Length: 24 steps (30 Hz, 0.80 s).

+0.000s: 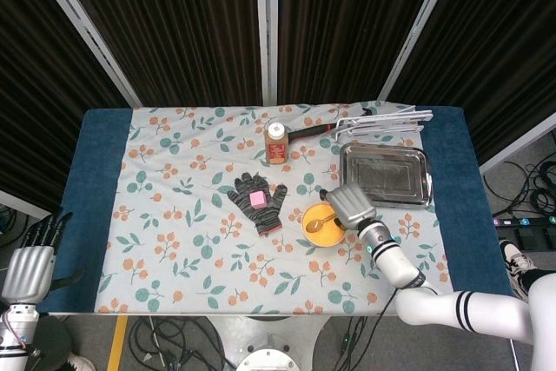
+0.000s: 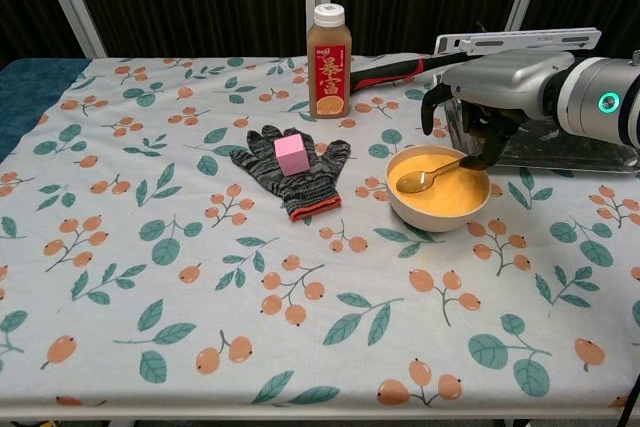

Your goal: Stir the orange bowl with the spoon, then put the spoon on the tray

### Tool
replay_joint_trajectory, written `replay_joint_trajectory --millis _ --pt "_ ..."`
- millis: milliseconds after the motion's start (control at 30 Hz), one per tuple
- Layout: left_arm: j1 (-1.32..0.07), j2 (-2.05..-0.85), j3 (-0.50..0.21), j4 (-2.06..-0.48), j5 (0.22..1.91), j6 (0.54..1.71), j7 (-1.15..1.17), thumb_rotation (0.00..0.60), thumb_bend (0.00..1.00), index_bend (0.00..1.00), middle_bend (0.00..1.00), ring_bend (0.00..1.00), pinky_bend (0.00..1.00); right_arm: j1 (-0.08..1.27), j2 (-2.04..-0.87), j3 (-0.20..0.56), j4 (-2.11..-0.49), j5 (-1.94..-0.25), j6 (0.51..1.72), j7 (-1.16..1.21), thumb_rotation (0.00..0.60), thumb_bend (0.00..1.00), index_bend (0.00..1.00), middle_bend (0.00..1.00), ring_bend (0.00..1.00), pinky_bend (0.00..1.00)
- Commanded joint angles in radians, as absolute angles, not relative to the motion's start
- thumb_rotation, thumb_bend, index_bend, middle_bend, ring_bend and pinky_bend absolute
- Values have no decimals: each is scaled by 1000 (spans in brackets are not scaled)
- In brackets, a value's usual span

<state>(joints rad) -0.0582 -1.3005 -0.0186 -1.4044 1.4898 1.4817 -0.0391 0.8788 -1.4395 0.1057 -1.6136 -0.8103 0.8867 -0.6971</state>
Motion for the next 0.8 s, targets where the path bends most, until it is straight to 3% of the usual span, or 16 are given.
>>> replay_joint_trajectory --millis 33,800 --pt "-58 -1301 -18 -1405 1490 1481 -38 600 38 101 95 96 131 877 -1439 87 -1609 -835 901 -699 600 228 395 946 943 1000" --pt "-53 -1297 -11 -1405 1492 1475 -66 600 38 101 96 96 131 878 -1499 53 -1541 -868 913 -696 600 296 484 946 944 1000"
